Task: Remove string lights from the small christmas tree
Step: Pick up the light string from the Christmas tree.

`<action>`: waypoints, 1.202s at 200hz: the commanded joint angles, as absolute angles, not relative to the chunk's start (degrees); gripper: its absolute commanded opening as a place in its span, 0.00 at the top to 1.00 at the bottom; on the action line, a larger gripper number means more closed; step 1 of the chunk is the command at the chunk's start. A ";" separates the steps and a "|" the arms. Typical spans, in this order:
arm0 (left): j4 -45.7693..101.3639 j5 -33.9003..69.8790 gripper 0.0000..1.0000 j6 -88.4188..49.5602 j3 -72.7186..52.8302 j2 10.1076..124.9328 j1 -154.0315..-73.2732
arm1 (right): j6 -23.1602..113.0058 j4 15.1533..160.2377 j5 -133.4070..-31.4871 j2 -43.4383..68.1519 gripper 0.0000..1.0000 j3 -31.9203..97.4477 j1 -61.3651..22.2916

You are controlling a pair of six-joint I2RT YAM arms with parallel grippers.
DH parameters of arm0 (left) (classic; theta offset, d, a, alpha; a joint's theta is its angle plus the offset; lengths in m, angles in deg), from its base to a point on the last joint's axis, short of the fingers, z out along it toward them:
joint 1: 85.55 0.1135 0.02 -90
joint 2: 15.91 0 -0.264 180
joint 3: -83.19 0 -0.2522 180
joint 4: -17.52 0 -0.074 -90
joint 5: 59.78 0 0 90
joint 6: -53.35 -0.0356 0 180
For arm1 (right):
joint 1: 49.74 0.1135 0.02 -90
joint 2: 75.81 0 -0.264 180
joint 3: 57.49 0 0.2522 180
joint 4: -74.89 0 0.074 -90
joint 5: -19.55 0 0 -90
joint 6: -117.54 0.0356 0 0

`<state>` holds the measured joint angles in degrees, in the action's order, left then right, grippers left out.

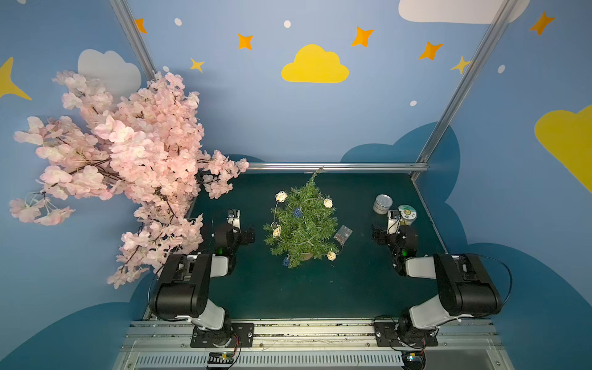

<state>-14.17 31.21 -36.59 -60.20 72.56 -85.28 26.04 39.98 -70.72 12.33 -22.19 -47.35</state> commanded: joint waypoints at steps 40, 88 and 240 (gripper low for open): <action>-13.63 29.52 0.01 -36.94 -59.52 71.80 -84.51 | 26.42 40.56 -71.12 11.73 0.07 -21.05 -47.47; -13.54 29.60 0.00 -36.87 -59.49 71.81 -84.51 | 26.40 40.48 -71.13 11.73 0.07 -21.01 -47.39; 39.23 39.27 0.01 -20.63 -39.31 47.78 -91.07 | 36.39 99.82 -63.21 -3.25 0.07 7.78 -38.63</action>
<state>16.36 37.68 -29.16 -45.95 54.59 -87.92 31.26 75.28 -65.32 1.77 -0.81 -42.49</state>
